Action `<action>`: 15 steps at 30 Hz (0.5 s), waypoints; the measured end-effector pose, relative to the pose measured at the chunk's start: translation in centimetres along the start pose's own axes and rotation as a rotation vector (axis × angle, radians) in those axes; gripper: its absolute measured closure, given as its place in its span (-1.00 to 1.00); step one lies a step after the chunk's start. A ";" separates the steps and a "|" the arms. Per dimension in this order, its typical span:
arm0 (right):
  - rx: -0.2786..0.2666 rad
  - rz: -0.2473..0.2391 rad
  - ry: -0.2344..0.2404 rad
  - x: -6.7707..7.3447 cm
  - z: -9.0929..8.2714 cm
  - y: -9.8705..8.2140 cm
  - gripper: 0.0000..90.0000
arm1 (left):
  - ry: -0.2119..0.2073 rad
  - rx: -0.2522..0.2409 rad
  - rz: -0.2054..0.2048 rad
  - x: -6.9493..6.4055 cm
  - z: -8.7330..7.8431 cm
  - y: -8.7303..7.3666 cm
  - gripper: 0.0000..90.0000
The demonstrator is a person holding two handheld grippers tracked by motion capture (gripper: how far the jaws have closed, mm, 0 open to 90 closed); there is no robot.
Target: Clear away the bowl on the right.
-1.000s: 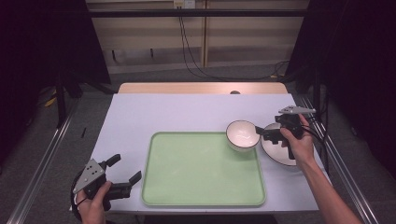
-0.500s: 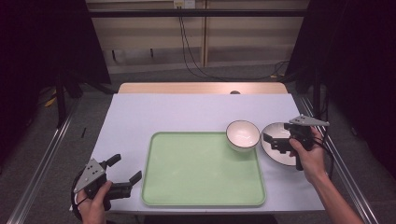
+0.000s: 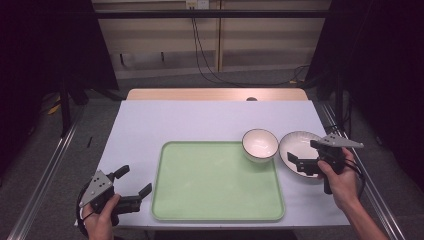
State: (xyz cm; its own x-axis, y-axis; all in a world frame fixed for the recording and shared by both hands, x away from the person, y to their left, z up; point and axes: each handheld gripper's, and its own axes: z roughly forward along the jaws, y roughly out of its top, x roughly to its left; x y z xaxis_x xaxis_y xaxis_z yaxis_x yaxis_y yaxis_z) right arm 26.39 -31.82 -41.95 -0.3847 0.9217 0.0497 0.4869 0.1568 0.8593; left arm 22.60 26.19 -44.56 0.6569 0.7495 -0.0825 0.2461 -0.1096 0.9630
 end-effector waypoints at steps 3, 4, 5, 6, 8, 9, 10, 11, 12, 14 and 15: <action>0.019 0.024 0.006 0.1 -0.3 -0.2 -0.95 | 0.004 0.001 0.002 0.0 0.0 0.0 -0.96; 0.017 0.012 0.007 0.1 -0.8 -0.4 -0.95 | 0.003 0.005 0.006 0.0 0.1 0.0 -0.96; 0.017 0.012 0.007 0.1 -0.8 -0.4 -0.95 | 0.003 0.005 0.006 0.0 0.1 0.0 -0.96; 0.018 0.014 0.007 0.2 -0.9 -0.5 -0.95 | 0.004 0.003 0.006 -0.1 0.1 0.0 -0.96; 0.017 0.013 0.006 0.4 -1.4 -0.9 -0.95 | 0.004 0.002 0.009 0.0 0.0 0.0 -0.96; 0.012 0.010 0.005 0.5 -1.5 -1.1 -0.95 | 0.007 0.001 0.003 -0.1 0.0 0.0 -0.96; 0.013 0.007 0.010 0.6 -1.7 -1.2 -0.95 | 0.007 0.001 0.003 -0.1 0.0 0.0 -0.96; 0.013 0.007 0.010 0.6 -1.7 -1.2 -0.95 | 0.007 0.000 0.003 0.0 0.0 0.0 -0.96; 0.010 0.007 0.013 0.6 -1.8 -1.4 -0.95 | 0.007 -0.002 0.004 0.0 0.0 0.0 -0.96; -0.005 0.017 0.021 0.7 -2.3 -1.8 -0.95 | 0.003 0.000 0.002 0.0 0.1 0.0 -0.96; -0.005 0.017 0.021 0.7 -2.3 -1.8 -0.95 | 0.003 0.000 0.002 0.0 0.1 0.0 -0.96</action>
State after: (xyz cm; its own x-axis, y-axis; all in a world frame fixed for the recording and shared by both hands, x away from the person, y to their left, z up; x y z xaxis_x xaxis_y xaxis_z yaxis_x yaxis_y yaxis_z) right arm 23.41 -32.24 -42.34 -0.3926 0.9166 0.0753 0.4894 0.1389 0.8610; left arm 22.64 26.13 -44.58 0.6555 0.7510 -0.0802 0.2451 -0.1110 0.9631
